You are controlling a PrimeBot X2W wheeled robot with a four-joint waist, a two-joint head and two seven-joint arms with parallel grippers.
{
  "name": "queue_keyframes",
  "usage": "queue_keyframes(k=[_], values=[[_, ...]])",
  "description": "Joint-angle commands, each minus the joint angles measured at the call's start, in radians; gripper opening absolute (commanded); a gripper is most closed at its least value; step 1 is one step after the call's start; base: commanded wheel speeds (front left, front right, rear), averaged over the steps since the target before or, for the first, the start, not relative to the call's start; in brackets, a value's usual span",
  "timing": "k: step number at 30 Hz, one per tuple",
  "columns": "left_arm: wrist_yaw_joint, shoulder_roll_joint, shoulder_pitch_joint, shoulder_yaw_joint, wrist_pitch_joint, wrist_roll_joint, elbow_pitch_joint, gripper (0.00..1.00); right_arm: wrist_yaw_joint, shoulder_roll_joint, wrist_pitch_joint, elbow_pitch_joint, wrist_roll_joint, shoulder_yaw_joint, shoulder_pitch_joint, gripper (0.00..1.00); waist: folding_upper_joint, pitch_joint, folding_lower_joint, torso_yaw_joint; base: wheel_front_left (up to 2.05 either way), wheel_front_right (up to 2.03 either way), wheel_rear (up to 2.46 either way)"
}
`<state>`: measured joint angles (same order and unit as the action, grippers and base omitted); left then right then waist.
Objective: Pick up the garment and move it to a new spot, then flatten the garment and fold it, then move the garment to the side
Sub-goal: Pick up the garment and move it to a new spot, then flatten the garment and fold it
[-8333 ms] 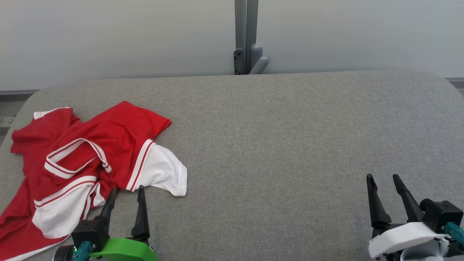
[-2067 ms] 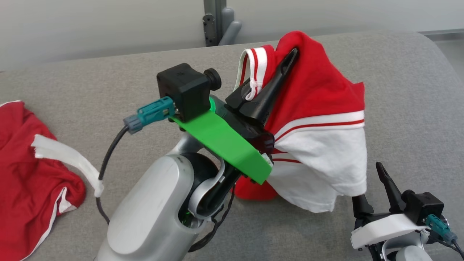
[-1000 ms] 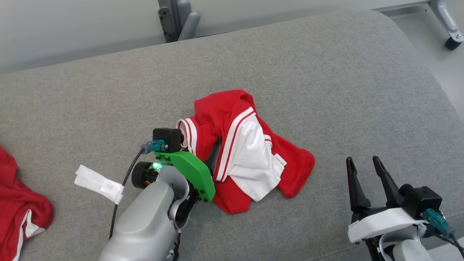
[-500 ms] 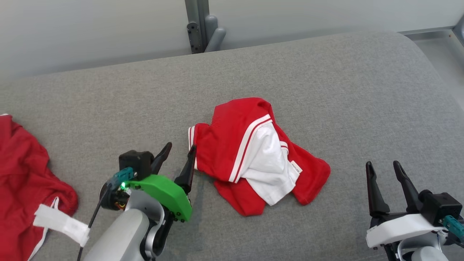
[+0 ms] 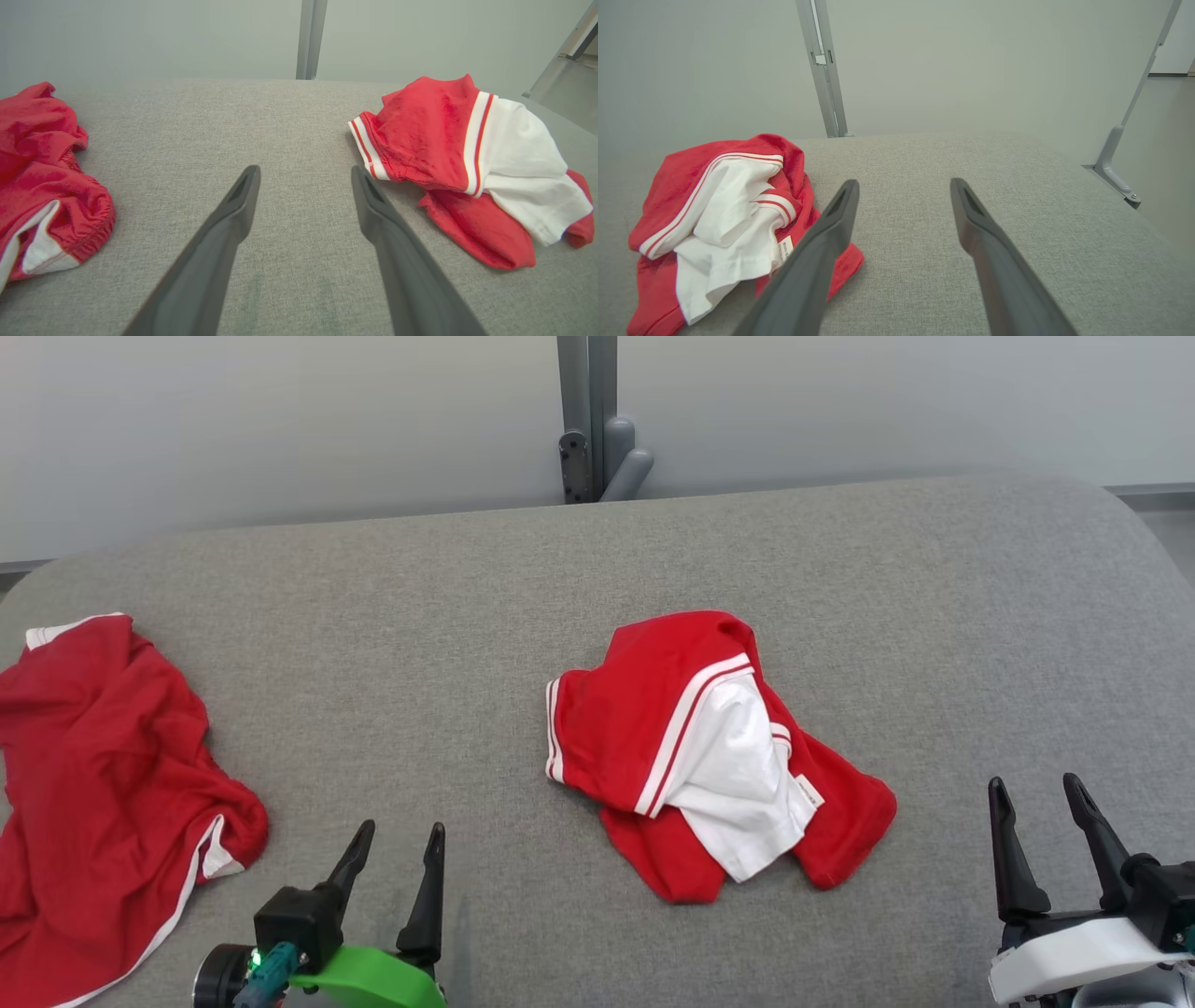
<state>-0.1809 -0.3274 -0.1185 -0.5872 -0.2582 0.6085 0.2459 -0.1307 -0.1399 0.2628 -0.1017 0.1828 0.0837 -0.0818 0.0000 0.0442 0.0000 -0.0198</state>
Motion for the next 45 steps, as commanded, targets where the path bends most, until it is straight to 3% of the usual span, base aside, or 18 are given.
queue_keyframes(k=[1, 12, 25, 45], values=[[0.004, 0.004, 0.038, 0.034, -0.007, -0.038, -0.030, 1.00, 0.000, -0.009, 0.003, 0.014, -0.008, 0.004, -0.021, 1.00, 0.0000, -0.019, 0.0000, 0.019, 0.00, 0.00, 0.00], [0.111, 0.102, 0.222, 0.280, -0.007, -0.207, -0.099, 1.00, 0.000, -0.020, 0.003, 0.032, -0.026, 0.012, -0.049, 1.00, 0.0000, -0.046, 0.0000, 0.036, 0.00, 0.00, 0.00], [0.242, 0.208, 0.241, 0.426, -0.006, -0.318, -0.052, 1.00, 0.000, -0.010, 0.003, 0.020, -0.016, 0.005, -0.056, 1.00, 0.0000, -0.052, 0.0000, 0.023, 0.00, 0.00, 0.00], [0.298, 0.265, 0.225, 0.497, -0.006, -0.379, -0.022, 1.00, 0.000, -0.003, 0.003, 0.017, -0.009, -0.004, -0.054, 1.00, 0.0000, -0.049, 0.0000, 0.022, 0.00, 0.00, 0.00]])
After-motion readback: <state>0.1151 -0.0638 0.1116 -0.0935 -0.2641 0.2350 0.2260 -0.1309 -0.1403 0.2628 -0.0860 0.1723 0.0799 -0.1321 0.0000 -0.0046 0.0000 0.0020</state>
